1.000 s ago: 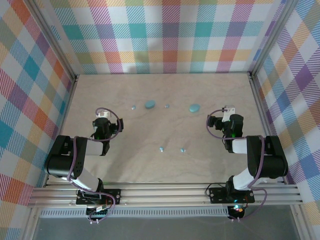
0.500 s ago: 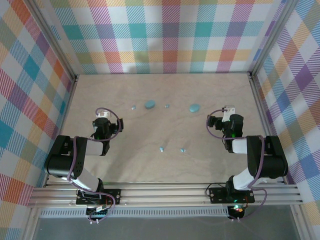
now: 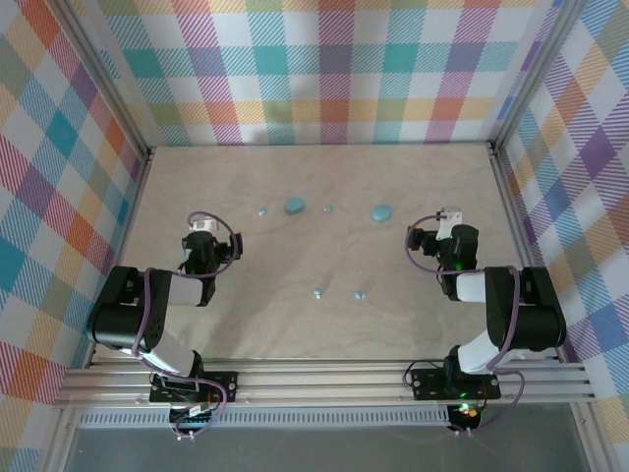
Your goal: Insert wireless bluetooth earbuds into charging case
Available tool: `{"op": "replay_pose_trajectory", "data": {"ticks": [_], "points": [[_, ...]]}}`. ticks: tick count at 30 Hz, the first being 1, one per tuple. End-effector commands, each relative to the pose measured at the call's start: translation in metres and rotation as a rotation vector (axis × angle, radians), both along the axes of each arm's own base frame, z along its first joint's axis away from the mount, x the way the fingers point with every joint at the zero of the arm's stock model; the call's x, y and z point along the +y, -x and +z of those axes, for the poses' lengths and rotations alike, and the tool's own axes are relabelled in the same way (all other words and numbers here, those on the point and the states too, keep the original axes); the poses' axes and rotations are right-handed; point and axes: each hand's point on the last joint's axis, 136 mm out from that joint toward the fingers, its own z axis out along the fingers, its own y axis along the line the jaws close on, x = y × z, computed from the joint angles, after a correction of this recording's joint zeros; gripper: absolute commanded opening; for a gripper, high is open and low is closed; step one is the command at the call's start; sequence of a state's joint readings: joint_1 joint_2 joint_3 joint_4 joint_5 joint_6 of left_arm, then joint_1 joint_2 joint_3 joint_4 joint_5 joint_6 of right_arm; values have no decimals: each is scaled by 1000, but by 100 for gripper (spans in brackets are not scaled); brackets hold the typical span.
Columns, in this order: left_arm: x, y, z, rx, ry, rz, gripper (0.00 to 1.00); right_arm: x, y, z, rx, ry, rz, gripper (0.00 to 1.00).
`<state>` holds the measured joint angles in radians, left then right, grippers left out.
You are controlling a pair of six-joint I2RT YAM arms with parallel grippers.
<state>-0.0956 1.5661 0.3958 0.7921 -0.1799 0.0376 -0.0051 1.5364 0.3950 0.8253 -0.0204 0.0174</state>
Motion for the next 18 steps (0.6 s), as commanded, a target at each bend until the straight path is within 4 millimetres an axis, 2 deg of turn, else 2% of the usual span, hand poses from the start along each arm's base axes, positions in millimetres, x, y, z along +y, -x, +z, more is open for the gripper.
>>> {"op": "replay_pose_trajectory", "data": {"ticks": [1,8,12,16,18], "points": [[0,-9,14,-48,22,6,100,6,-5,9,-25,3,28,99],[-5,-10,19,-38,22,-27,100,6,-5,12,-26,1,27,100],[-14,-8,44,7,-6,-50,94,6,-6,25,-4,0,30,100],[-21,1,80,-35,35,-49,94,5,-10,41,150,-59,-11,100],[-26,4,94,-30,79,-50,94,10,-16,50,245,-90,-1,100]]}}
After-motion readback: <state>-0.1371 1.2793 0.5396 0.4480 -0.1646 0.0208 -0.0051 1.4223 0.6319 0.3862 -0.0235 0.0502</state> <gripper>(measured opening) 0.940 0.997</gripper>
